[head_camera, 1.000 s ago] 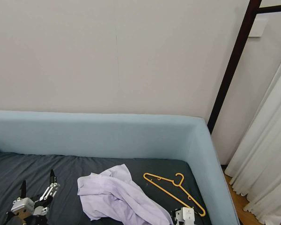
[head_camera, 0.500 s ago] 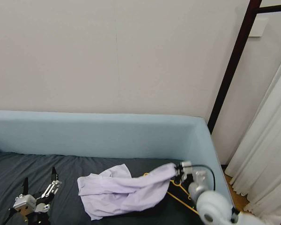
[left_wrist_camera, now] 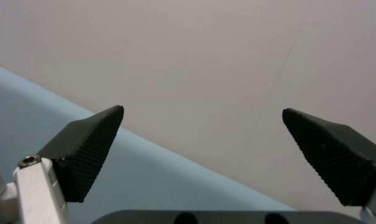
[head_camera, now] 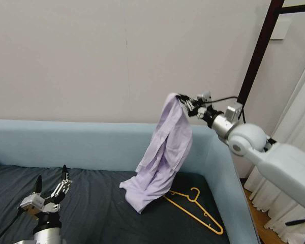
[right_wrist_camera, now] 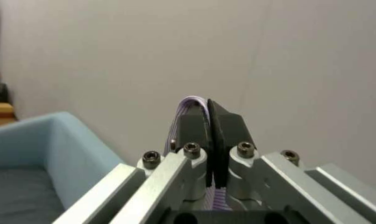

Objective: Pick up the clothes from the sofa and hang them on the clothes hanger.

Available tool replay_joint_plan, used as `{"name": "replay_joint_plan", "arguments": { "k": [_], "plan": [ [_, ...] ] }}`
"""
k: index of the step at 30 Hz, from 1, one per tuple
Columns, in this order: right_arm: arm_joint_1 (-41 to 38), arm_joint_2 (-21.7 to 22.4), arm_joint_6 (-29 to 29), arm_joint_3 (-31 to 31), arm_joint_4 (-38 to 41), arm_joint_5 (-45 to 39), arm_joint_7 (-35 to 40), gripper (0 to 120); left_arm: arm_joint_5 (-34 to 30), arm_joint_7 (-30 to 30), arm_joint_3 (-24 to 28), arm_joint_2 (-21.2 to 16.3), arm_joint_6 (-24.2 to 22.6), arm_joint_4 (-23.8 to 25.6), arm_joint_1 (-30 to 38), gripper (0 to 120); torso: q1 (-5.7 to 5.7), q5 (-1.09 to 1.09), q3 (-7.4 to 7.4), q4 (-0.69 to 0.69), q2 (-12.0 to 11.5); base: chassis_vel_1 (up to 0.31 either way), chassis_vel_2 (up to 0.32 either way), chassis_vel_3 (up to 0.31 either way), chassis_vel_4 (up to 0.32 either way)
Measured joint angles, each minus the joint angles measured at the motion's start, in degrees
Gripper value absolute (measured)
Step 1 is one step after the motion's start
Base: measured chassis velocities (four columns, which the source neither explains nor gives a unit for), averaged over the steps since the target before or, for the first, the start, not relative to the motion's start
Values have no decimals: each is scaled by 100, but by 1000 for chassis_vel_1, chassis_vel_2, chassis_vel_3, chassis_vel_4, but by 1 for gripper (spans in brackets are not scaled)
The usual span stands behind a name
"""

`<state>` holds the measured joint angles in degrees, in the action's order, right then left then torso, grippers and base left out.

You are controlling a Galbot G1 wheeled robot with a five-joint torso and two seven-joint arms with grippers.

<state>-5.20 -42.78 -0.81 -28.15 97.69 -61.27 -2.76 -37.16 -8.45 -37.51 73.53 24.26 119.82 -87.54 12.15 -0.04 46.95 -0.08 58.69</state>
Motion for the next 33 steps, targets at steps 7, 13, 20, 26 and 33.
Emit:
{"name": "replay_joint_plan", "arguments": {
  "k": [7,13,20,26,33],
  "plan": [
    [-663,-482,-215,-373,-24,-474,-308,0,-841,673,-50,-678,72,-96,248,100,0,1,0,0,0,0,0,0,0],
    [-819,-686,-250,-487,-111,-506,-413,0,-1121,1202,47,-1194,15,-283,385,100,-1,2,0,-1,1,0,0,0,0],
    [-371,-727,-266,-435,24,-321,-301,0,-642,1957,356,-1483,112,-642,340,100,-1,3,-1,0,1,0,0,0,0],
    [51,-682,-347,-324,224,-243,-300,0,-41,1913,748,-1448,166,-1063,527,100,-1,3,-1,-2,1,0,0,0,0],
    [138,-731,-413,-282,343,-256,-475,0,36,1882,854,-1527,161,-1429,727,100,-1,3,-1,1,1,0,0,0,0]
  ]
}}
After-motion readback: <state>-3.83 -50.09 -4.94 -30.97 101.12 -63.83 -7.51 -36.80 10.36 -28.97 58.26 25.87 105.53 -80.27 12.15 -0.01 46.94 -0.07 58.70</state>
